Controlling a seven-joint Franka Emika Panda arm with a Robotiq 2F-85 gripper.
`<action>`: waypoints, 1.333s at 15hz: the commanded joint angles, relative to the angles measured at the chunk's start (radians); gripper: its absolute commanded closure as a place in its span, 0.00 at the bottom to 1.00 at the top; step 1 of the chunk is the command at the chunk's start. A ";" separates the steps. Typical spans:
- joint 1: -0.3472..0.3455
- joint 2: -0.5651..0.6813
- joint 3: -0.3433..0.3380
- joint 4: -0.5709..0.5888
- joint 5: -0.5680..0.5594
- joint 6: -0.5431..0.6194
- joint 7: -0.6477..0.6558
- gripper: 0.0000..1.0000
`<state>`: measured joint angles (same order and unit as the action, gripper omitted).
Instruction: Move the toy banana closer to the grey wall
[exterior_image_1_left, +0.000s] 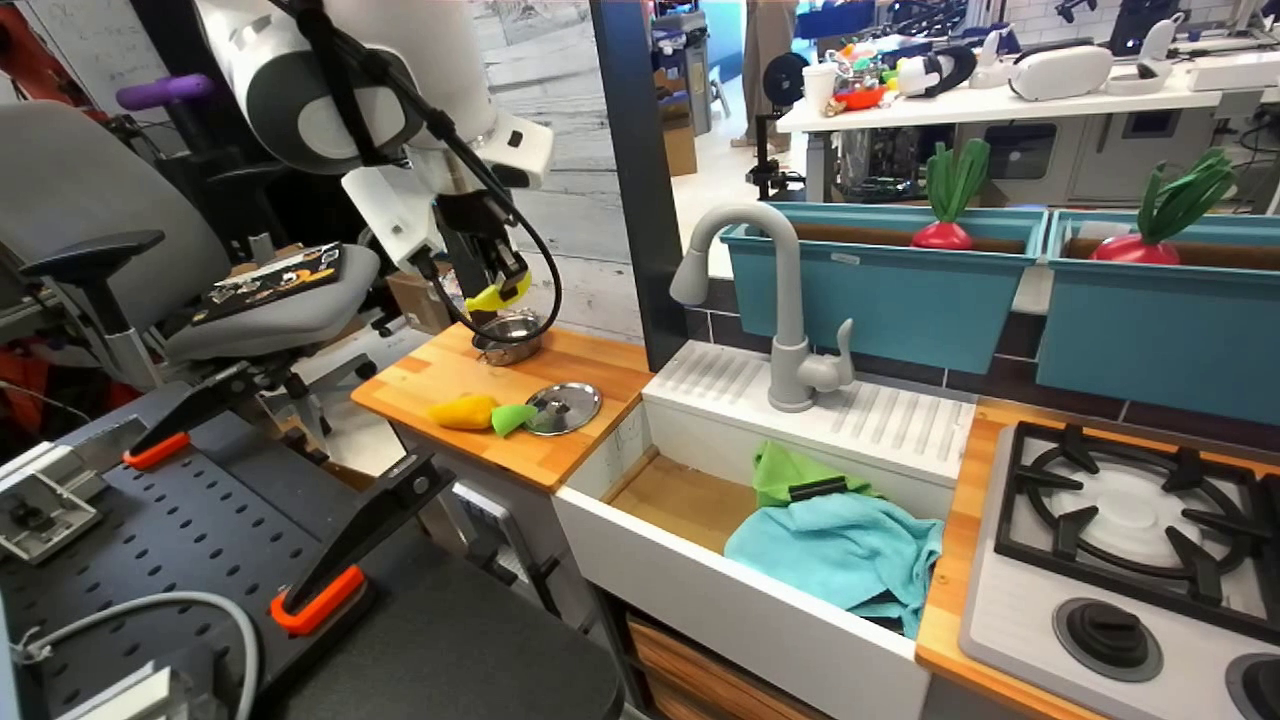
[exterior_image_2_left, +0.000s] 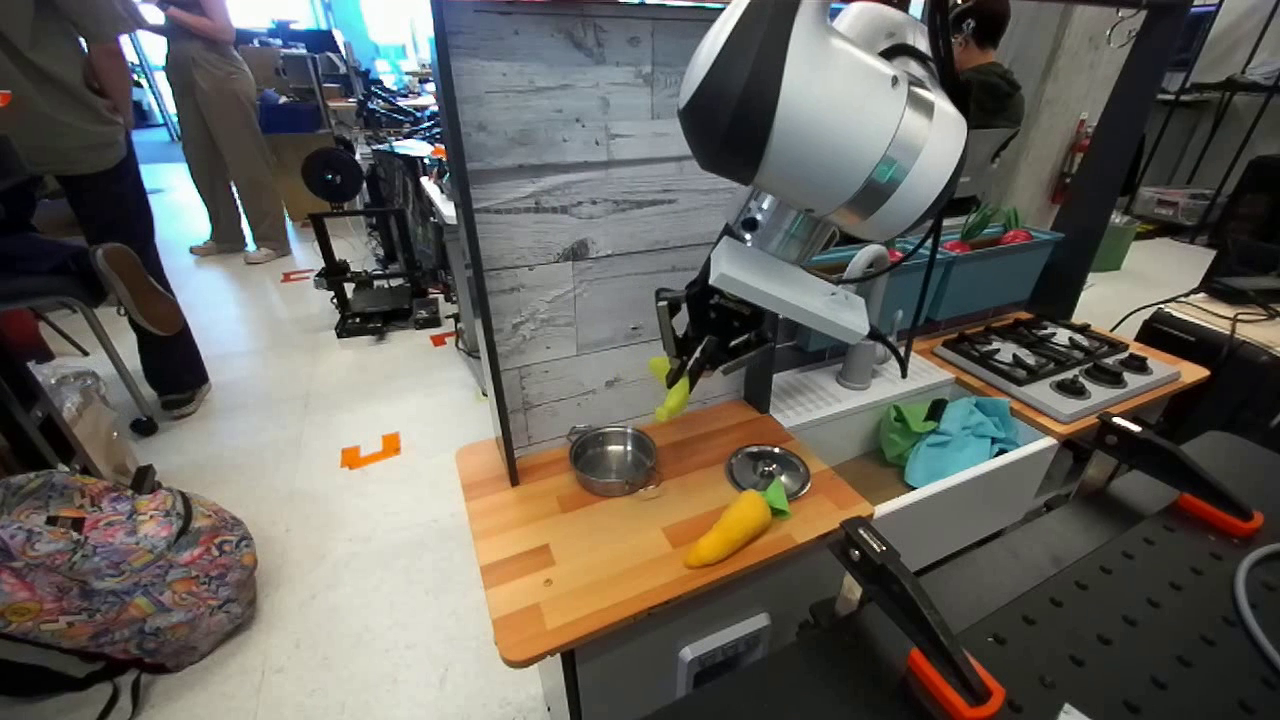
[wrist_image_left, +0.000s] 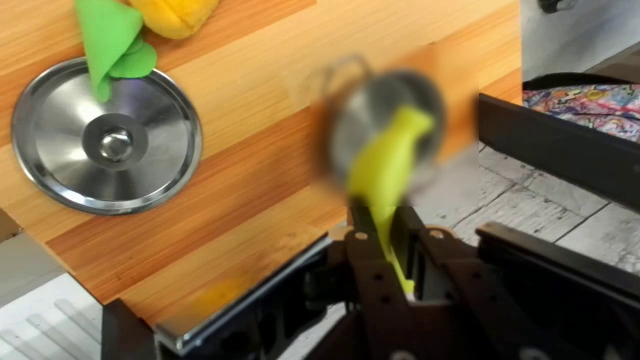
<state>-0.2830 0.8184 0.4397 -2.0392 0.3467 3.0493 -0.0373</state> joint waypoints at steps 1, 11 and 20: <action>0.023 0.026 -0.052 0.021 0.000 0.038 0.056 0.96; 0.033 0.177 -0.140 0.205 0.004 -0.036 0.159 0.96; 0.095 0.273 -0.200 0.351 0.014 -0.131 0.232 0.59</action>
<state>-0.2209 1.0628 0.2644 -1.7504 0.3463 2.9640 0.1685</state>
